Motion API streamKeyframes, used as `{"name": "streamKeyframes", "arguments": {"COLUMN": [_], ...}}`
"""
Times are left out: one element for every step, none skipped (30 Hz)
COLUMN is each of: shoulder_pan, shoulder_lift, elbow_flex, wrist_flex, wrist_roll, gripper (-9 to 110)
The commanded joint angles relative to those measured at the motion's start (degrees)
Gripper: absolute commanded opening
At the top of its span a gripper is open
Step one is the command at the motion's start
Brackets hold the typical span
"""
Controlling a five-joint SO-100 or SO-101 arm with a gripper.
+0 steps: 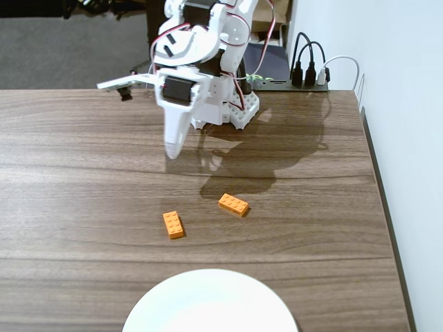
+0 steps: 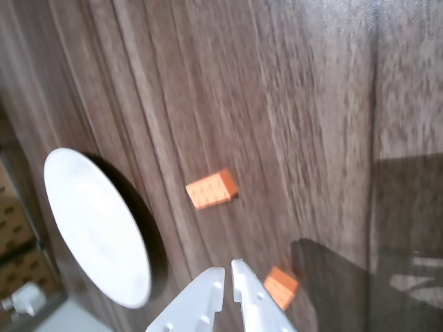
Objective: Grasp a lego block and put it on the plate.
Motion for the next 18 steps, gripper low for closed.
{"name": "streamKeyframes", "arguments": {"shoulder_pan": [0.97,1.41,1.67,1.93,1.93,1.93,2.02,2.02,2.02,2.29,2.46,2.81,3.16,3.6,4.13,4.57,4.92,5.36], "shoulder_lift": [-6.24,-8.35,-10.46,-12.39,-14.15,-15.82,-17.67,-19.07,-20.48,-22.76,-24.17,-25.58,-26.98,-28.39,-29.97,-31.38,-32.78,-34.1], "elbow_flex": [-5.36,-6.5,-7.82,-9.05,-10.28,-11.34,-12.48,-13.18,-13.8,-14.85,-15.56,-16.35,-17.05,-17.93,-18.72,-19.34,-19.95,-20.57], "wrist_flex": [-1.14,-1.41,-1.58,-1.67,-1.76,-1.76,-1.85,-1.93,-2.11,-2.2,-2.46,-2.64,-2.72,-3.34,-4.39,-5.54,-6.59,-7.65], "wrist_roll": [-1.85,-2.37,-3.16,-4.39,-6.77,-8.44,-10.11,-11.87,-13.8,-17.05,-19.42,-21.62,-23.99,-26.72,-28.92,-30.94,-33.49,-36.3], "gripper": [1,1,1,1,1,1,1,1,1,1,1,1,1,1,1,1,1,1]}}
